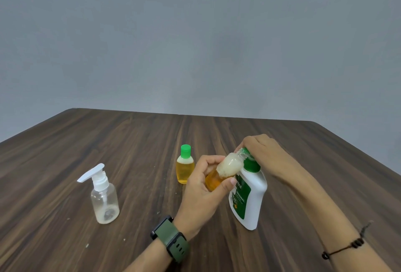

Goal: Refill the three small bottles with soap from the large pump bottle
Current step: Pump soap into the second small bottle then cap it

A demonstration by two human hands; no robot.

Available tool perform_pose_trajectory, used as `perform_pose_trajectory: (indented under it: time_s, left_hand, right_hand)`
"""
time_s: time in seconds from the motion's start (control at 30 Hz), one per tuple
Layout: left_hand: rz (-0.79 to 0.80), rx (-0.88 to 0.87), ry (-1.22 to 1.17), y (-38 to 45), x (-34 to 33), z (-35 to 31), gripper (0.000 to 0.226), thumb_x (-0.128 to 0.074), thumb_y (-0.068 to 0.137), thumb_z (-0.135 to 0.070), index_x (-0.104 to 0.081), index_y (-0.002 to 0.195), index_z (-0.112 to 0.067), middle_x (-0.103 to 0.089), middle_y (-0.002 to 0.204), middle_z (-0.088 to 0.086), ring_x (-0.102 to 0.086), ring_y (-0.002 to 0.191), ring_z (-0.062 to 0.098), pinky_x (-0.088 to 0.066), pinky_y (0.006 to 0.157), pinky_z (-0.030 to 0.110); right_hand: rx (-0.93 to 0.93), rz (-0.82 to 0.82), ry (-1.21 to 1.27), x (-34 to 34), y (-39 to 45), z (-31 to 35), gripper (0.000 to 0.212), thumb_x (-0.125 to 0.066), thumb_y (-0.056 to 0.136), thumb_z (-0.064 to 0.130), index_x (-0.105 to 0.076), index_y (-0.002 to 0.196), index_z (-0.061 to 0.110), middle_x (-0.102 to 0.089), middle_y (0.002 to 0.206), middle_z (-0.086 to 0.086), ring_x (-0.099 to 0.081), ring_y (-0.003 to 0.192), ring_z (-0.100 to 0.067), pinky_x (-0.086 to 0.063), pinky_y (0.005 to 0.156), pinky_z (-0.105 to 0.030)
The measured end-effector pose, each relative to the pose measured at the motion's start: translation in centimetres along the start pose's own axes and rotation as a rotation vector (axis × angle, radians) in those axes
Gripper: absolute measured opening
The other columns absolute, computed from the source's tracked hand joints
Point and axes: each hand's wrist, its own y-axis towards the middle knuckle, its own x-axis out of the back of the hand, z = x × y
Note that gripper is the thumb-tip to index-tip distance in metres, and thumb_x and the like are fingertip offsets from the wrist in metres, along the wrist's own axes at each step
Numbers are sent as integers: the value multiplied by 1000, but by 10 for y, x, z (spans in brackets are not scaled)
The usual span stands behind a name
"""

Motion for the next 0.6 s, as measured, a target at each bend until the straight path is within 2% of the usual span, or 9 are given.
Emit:
perform_pose_trajectory:
  time_s: [0.07, 0.2, 0.3, 0.43, 0.6]
  left_hand:
    - [-1, -1, -1, 1, 0, 0, 36, -66, 72, -23, -51, 104, -25, -65, 100, -27, -63, 95, -2, -50, 74, 13]
    - [-11, -7, -23, 2, 0, -2, 37, -66, 71, -23, -51, 105, -24, -66, 101, -25, -63, 97, 1, -51, 72, 13]
    - [-17, -7, -28, 2, 0, -2, 38, -66, 72, -23, -51, 107, -22, -66, 103, -22, -62, 99, 3, -51, 73, 14]
    - [-8, 3, -14, 2, 0, -1, 38, -66, 72, -25, -51, 107, -25, -65, 102, -26, -61, 100, 0, -50, 74, 12]
    - [6, 10, 0, 1, 0, 0, 38, -66, 72, -28, -50, 106, -27, -64, 103, -27, -61, 100, 0, -50, 77, 15]
  right_hand:
    - [7, 0, -3, 1, 0, 1, 42, -32, 94, 20, -58, 100, -13, -61, 104, -30, -55, 88, -44, -35, 68, -31]
    - [1, 11, 1, 6, 2, 10, 40, -33, 94, 19, -58, 98, -13, -61, 103, -29, -51, 77, -30, -39, 69, -35]
    - [-40, -1, 42, 8, 4, 11, 35, -33, 94, 13, -56, 101, -12, -59, 106, -27, -56, 91, -38, -46, 78, -44]
    - [-17, -8, 7, 2, 3, 5, 40, -33, 93, 19, -57, 99, -13, -60, 104, -30, -45, 74, -22, -34, 66, -32]
    - [-1, 17, 23, 2, 1, 3, 41, -33, 94, 21, -57, 99, -13, -60, 103, -30, -46, 74, -21, -35, 68, -32]
